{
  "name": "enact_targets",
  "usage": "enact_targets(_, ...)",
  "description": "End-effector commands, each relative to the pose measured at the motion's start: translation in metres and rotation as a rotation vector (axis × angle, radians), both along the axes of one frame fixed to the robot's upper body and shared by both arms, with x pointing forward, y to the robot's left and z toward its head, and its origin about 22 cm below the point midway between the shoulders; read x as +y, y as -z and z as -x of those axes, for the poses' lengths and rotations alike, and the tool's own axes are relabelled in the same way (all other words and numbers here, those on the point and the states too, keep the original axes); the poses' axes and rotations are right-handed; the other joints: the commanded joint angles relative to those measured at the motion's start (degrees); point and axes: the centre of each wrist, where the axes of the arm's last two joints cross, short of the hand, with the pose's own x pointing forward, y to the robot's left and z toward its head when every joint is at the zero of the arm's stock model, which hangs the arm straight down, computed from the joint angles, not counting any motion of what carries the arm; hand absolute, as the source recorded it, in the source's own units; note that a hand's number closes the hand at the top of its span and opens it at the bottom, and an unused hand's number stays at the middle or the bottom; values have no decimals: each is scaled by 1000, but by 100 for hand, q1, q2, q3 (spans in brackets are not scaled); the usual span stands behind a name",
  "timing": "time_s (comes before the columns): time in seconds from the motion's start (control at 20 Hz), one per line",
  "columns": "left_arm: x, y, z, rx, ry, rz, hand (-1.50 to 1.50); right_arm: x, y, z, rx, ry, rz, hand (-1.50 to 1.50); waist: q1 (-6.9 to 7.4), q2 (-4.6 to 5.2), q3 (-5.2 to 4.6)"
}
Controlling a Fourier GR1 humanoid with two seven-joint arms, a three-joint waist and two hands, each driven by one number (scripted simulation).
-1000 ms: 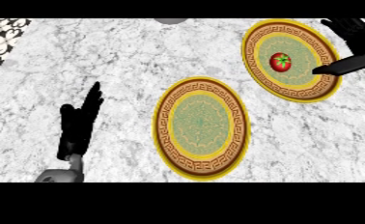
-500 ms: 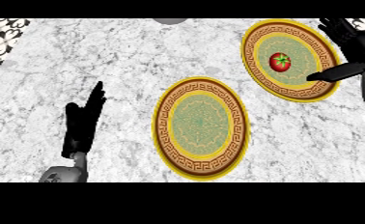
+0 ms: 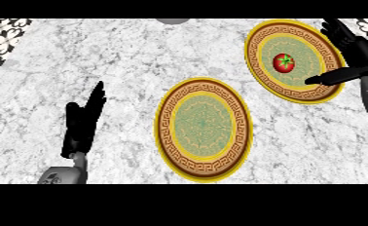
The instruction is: Pick the tomato from the plate and place it in the plate
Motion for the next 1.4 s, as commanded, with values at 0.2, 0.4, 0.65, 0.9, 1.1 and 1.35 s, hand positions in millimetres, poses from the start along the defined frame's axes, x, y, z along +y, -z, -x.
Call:
enact_targets(0.2,-2,-3,3,-4,19,5,0,-18,-7,6,-8,70,42,-150,49,11,5)
enact_targets(0.4,-4,-15,-7,-5,17,-8,0,-40,3,26,-1,86,43,-150,65,40,13)
enact_targets(0.65,-11,5,-6,-16,11,10,0,-41,-1,25,-1,124,64,-150,50,56,9)
enact_targets(0.9,-11,-6,-7,-28,26,16,0,-53,8,37,-13,169,60,-150,137,89,22)
enact_targets(1.1,-6,-10,-9,0,18,1,0,-67,14,51,-27,182,36,-150,70,60,21)
enact_targets(1.35,-9,-7,-4,-15,43,-1,0,-83,-5,55,-24,285,66,-150,182,94,31)
